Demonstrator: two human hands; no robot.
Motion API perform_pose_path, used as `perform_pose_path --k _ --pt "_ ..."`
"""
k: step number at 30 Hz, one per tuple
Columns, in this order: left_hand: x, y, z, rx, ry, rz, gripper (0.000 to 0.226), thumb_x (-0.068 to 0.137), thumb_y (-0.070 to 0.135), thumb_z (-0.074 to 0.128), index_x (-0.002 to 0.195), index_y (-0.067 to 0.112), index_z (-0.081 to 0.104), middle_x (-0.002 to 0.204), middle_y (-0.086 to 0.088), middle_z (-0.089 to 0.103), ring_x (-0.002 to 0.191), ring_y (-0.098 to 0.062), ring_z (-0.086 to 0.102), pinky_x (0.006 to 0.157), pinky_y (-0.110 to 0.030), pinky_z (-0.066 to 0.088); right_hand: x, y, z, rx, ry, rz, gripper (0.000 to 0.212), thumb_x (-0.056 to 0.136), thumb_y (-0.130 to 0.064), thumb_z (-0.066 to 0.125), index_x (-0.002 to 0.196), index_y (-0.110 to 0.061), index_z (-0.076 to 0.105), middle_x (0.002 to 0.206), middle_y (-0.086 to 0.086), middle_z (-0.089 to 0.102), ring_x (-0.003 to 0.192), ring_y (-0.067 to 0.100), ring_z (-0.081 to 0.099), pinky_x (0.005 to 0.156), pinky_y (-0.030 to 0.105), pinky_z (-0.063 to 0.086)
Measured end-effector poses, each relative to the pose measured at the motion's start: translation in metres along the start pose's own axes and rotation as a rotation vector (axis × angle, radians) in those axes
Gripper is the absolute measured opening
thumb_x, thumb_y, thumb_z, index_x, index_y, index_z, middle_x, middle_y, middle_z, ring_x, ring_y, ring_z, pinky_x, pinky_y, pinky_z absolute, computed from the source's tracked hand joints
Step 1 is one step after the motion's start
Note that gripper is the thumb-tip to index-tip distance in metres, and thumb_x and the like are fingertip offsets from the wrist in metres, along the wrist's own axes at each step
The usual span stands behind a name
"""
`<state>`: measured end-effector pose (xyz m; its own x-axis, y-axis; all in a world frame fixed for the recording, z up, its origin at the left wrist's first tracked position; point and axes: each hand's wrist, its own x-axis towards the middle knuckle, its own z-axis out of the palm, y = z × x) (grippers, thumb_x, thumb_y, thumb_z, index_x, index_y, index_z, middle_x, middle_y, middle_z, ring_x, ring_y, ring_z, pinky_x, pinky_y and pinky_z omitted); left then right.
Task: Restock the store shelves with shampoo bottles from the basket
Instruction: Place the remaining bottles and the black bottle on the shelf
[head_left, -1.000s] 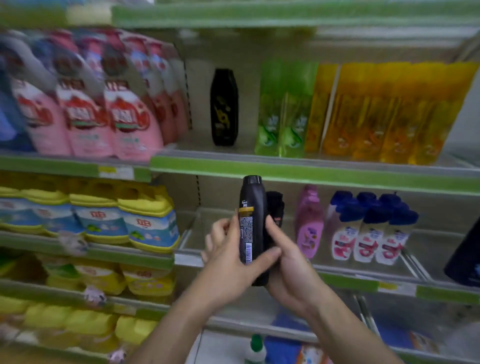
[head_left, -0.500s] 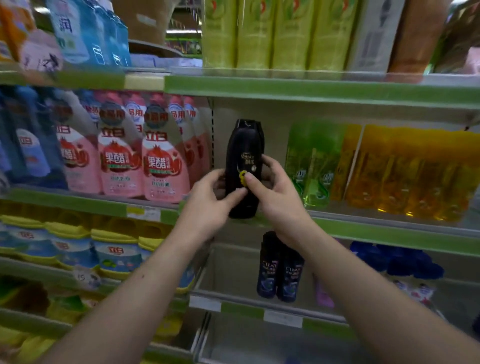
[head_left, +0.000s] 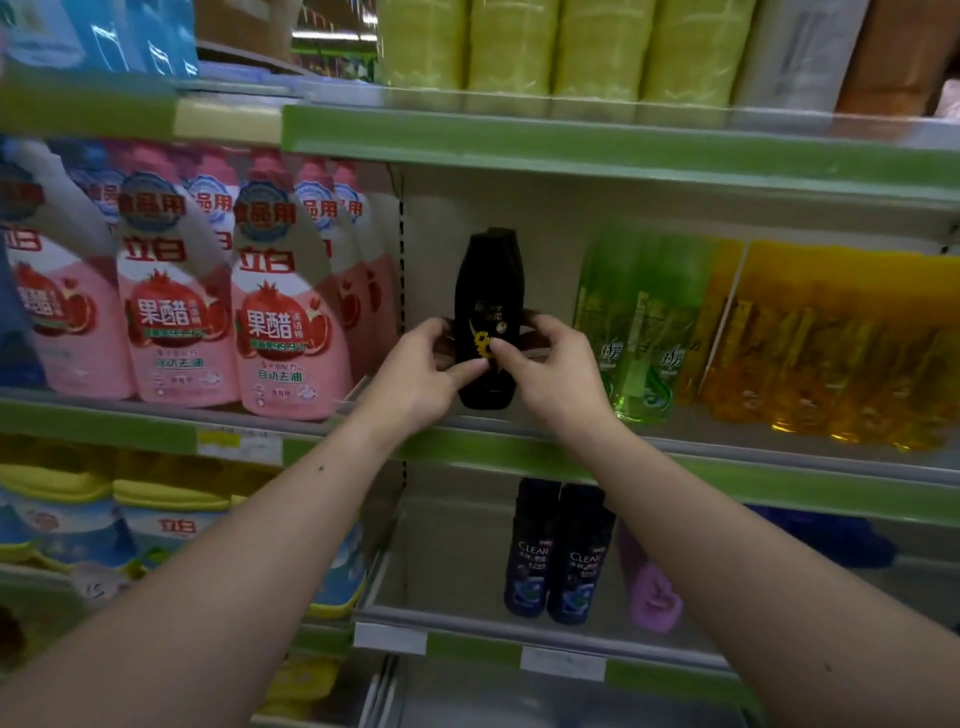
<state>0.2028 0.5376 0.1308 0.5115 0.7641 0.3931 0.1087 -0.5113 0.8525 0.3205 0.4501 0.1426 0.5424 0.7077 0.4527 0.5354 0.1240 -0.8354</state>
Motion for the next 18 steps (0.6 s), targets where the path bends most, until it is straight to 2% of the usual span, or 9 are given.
perform_pose_path --k 7,10,12,13,15,18 --pt "0.003 -0.002 0.007 0.113 0.067 0.001 0.035 0.087 0.017 0.075 0.119 0.011 0.063 0.102 -0.003 0.073 0.097 -0.018 0.070 0.094 -0.039 0.055 0.000 0.010 0.005 0.000 0.086 0.052 0.024 0.090 -0.019 0.073 0.110 -0.010 0.065 0.102 0.004 0.072 0.095 0.020 0.069 0.086 0.037 0.058" --pt "0.001 -0.003 0.008 0.164 0.108 0.004 0.035 0.086 0.016 0.076 0.118 0.012 0.063 0.094 0.005 0.068 0.092 -0.012 0.068 0.084 -0.022 0.053 -0.001 0.010 0.007 -0.031 0.075 0.072 0.024 0.088 -0.017 0.074 0.108 -0.011 0.062 0.102 0.002 0.070 0.096 0.019 0.068 0.085 0.034 0.056" --pt "0.000 -0.003 0.011 0.184 0.130 0.009 0.036 0.086 0.013 0.076 0.119 0.011 0.062 0.094 0.006 0.066 0.085 -0.005 0.063 0.070 -0.003 0.043 -0.002 0.011 0.007 -0.038 0.063 0.084 0.025 0.088 -0.016 0.074 0.109 -0.012 0.061 0.101 0.001 0.069 0.097 0.018 0.067 0.083 0.030 0.054" --pt "-0.001 -0.003 0.012 0.199 0.137 0.010 0.037 0.086 0.012 0.076 0.121 0.011 0.062 0.098 0.003 0.068 0.085 -0.003 0.061 0.066 0.000 0.040 -0.004 0.010 0.007 -0.042 0.063 0.085 0.025 0.088 -0.015 0.073 0.110 -0.012 0.061 0.100 0.000 0.068 0.096 0.018 0.067 0.082 0.029 0.053" --pt "-0.002 -0.003 0.013 0.216 0.142 0.001 0.043 0.087 0.011 0.075 0.127 0.010 0.061 0.112 -0.003 0.071 0.093 -0.005 0.061 0.076 -0.006 0.041 -0.007 0.009 0.005 -0.049 0.066 0.071 0.028 0.089 -0.016 0.073 0.113 -0.013 0.059 0.100 -0.001 0.067 0.096 0.017 0.067 0.082 0.029 0.053" --pt "-0.012 -0.003 0.012 0.211 0.240 0.011 0.058 0.087 0.018 0.075 0.140 0.010 0.051 0.132 -0.006 0.063 0.119 -0.014 0.059 0.101 -0.028 0.046 -0.016 0.008 0.001 -0.056 0.074 0.008 0.037 0.091 -0.020 0.070 0.125 -0.015 0.056 0.110 -0.001 0.064 0.094 0.011 0.064 0.075 0.020 0.048"
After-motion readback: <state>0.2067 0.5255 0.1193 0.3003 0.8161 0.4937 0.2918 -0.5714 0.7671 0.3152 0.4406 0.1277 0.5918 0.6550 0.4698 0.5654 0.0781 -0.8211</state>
